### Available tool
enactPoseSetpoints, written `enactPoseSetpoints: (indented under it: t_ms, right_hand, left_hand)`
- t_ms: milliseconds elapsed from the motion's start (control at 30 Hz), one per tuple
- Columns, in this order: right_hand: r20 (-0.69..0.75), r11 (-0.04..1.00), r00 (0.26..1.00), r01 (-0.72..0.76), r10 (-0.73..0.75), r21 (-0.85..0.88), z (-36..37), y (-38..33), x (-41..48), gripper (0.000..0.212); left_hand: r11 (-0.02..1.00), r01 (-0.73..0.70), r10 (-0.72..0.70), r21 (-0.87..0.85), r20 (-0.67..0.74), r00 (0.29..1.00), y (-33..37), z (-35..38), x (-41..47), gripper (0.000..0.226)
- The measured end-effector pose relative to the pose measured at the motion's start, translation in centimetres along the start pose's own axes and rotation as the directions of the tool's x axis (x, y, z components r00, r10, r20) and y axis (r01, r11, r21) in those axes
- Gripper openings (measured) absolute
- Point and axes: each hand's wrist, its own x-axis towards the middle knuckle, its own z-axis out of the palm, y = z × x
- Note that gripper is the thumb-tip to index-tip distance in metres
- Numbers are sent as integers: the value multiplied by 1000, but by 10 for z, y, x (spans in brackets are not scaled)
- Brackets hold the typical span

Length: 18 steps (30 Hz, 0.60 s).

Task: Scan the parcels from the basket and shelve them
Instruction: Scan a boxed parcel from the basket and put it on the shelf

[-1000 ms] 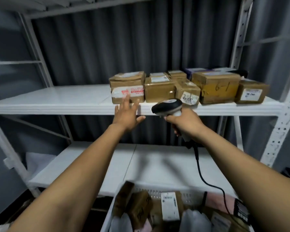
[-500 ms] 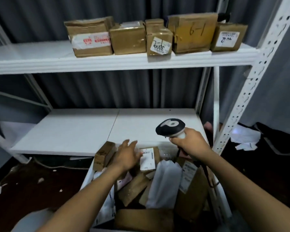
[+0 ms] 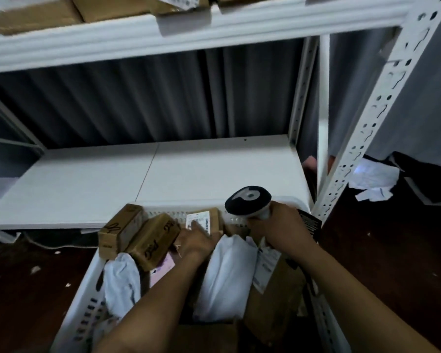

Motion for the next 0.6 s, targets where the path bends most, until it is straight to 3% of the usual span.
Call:
enactPoseSetpoints:
  t_ms: [133,267,467,600]
  right_hand:
    - [-19,1000,1000,10,-10,-20,-3,10,9,34]
    - [-41,1000,999,-5,6,26,-6,5,12,31]
    - [-57,970,998,-11,25,244,-3,-10,6,27]
    - [-50,912,998,-16,40,410,7,-22,-2,12]
  left_hand:
    - [994,106,-106,3,43,994,21,-5,-16,108]
    - [988,105,-113,-113,-73,991,16,-3,-15,108]
    - [977,-106,31,-183,-370,929,8,-32,-46,118]
    - [906,-240,81,-350,-413,907,8,-53,-82,121]
